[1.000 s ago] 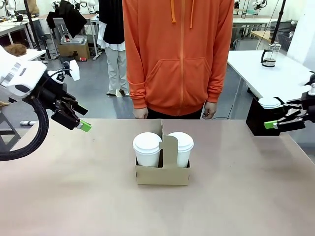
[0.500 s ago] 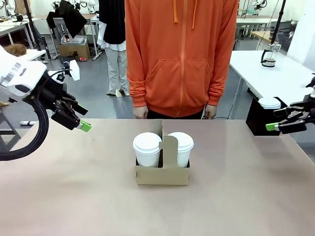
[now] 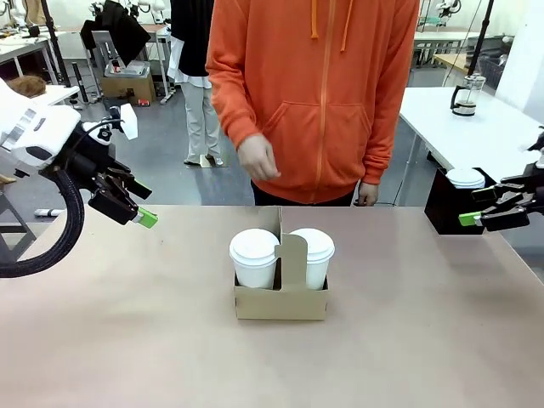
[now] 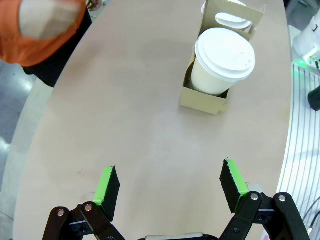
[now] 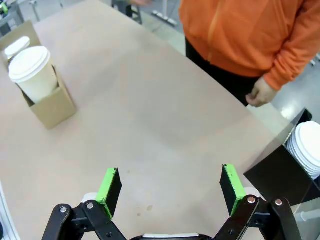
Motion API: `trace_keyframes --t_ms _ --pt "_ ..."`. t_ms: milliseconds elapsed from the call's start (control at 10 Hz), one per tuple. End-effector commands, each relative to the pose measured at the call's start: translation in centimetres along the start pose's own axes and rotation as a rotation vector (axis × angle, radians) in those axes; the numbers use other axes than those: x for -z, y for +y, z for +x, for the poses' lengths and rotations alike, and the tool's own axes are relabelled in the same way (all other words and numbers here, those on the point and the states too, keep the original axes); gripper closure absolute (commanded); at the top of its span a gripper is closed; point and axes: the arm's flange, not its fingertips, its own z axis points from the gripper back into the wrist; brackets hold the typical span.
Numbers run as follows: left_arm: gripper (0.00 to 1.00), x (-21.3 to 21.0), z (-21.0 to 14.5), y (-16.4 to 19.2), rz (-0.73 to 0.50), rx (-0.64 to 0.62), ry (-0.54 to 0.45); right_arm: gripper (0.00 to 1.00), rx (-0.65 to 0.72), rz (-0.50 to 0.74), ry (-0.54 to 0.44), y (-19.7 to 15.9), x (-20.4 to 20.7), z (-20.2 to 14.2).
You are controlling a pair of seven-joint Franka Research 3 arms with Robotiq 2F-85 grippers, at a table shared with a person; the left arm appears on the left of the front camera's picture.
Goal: Pour a drink into a cup and package it in a carrier.
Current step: Insert the held 600 ml Paper Cup into the Cup Carrier.
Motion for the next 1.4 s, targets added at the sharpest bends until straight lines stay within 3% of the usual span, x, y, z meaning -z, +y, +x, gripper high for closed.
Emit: trace_keyframes --t_ms 0,1300 --pt "0.0 0.16 -0.03 0.12 0.003 0.002 -0.015 0.0 -0.018 0.01 -0.008 -0.47 0.13 0.05" --pt "0.0 0.16 -0.03 0.12 0.003 0.002 -0.015 0.0 -0.018 0.01 -0.008 -0.47 0.13 0.05"
